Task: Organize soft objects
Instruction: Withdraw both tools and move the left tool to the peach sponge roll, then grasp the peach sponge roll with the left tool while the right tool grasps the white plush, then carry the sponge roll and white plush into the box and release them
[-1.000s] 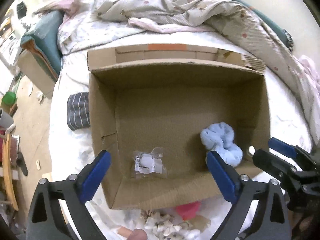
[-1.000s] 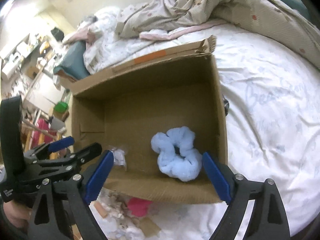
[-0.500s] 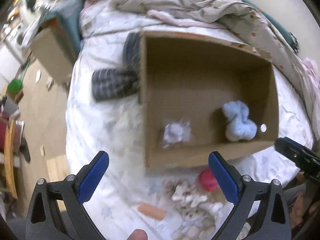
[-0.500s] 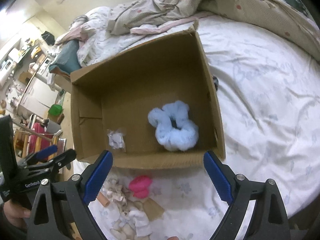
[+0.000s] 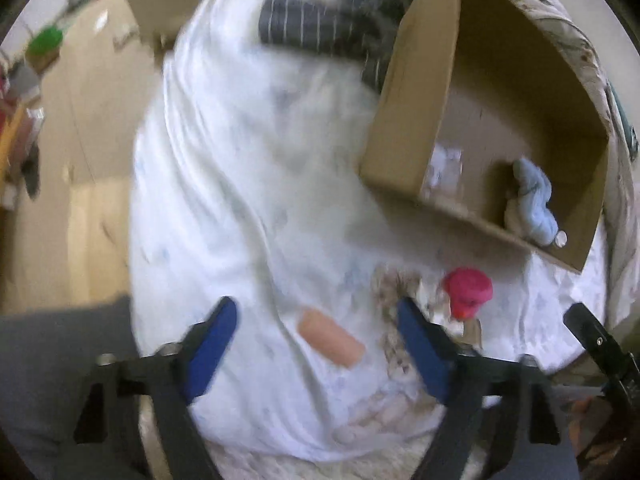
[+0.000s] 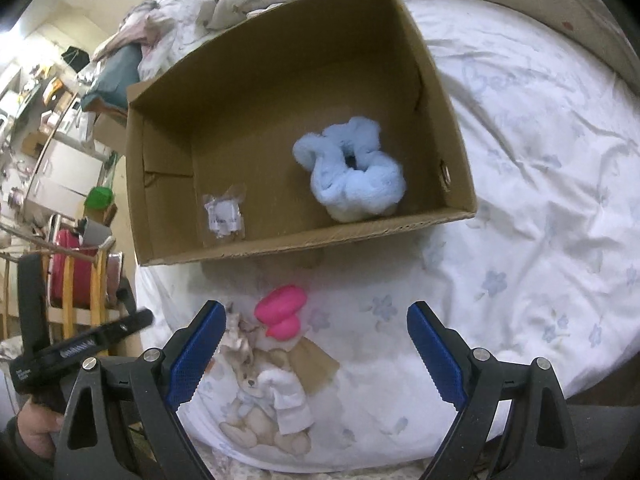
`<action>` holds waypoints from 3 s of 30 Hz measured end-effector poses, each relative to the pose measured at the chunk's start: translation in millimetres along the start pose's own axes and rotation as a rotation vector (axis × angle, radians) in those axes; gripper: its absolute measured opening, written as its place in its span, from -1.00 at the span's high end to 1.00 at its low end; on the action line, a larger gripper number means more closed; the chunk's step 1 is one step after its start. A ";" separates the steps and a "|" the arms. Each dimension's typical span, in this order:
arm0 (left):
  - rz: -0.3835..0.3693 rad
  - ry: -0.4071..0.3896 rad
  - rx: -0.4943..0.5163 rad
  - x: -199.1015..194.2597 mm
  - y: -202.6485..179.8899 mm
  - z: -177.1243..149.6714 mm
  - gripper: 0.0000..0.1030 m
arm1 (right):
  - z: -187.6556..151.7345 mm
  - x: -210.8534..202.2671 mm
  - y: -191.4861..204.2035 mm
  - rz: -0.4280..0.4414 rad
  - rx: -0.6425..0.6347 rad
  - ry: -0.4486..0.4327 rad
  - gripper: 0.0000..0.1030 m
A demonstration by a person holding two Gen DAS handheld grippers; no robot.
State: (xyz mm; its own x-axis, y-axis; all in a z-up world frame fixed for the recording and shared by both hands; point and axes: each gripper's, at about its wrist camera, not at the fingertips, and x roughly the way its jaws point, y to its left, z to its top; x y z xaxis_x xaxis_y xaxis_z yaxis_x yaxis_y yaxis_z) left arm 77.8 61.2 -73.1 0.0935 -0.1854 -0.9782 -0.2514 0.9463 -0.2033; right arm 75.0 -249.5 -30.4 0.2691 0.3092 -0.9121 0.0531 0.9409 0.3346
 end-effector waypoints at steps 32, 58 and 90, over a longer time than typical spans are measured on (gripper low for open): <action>0.002 0.043 0.063 24.0 -20.5 -16.1 0.91 | -14.7 5.9 0.2 0.048 -0.029 0.038 -0.90; -0.009 -0.092 0.190 -23.7 -19.0 -32.5 0.91 | -70.9 79.0 38.5 0.043 -0.117 0.296 0.82; 0.033 -0.324 0.241 -72.9 -46.2 -40.4 0.91 | -36.7 -43.1 26.0 0.328 -0.047 -0.048 0.82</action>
State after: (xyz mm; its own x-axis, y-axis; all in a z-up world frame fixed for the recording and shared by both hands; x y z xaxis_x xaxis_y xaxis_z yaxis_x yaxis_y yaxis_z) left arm 43.6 20.3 5.8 0.3979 -0.0976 -0.9122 -0.0295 0.9924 -0.1191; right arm 29.5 -233.3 8.9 0.3091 0.5909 -0.7452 -0.0883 0.7980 0.5962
